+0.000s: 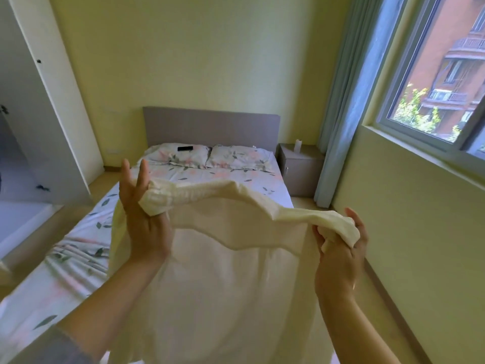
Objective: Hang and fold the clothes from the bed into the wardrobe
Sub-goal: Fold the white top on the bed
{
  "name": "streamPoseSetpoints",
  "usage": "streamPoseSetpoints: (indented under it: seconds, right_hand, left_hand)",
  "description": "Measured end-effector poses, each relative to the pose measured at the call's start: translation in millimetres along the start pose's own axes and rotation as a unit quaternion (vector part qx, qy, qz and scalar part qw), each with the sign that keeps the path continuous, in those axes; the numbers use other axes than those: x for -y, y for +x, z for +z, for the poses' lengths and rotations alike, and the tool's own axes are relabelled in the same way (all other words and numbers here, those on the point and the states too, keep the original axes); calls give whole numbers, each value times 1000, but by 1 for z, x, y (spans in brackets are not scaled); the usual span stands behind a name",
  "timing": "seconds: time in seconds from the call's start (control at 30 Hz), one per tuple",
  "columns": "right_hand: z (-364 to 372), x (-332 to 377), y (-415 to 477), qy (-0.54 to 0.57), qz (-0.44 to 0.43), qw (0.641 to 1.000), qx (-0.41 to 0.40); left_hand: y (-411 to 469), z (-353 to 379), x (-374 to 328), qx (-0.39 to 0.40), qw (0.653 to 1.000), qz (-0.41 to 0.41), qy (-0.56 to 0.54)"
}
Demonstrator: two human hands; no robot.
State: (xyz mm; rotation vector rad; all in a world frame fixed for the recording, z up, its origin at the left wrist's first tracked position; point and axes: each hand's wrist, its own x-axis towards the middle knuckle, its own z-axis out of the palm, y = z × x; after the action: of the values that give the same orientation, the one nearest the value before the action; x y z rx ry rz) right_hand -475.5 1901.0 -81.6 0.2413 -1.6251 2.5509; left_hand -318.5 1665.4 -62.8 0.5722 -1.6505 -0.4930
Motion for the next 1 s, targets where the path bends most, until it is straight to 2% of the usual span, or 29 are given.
streamPoseSetpoints:
  seconds: [0.07, 0.13, 0.27, 0.43, 0.57, 0.77, 1.0]
  right_hand:
    - [2, -8, -6, -83, -44, 996, 6]
    - [2, -15, -11, -114, -58, 992, 9]
    - [2, -28, -27, -143, -39, 989, 1]
    - [6, -45, -48, -226, -23, 974, -10]
    - [26, -75, -45, -205, -8, 978, -21]
    - [41, -130, -2, -249, 5, 968, -10]
    - [76, -210, 114, -303, 56, 951, 23]
  left_hand:
    - [-4, -3, 7, -4, 1000, 18, 11]
    - [-9, -9, 17, 3, 999, 26, 21]
    - [-25, -25, 40, 36, 997, 47, 52]
    - [-44, -40, 70, 73, 994, 3, 87]
    - [-48, -34, 97, 93, 992, 1, 84]
    - [-45, 10, 144, 146, 986, -21, 84]
    - [-13, 125, 210, 194, 971, -36, 135]
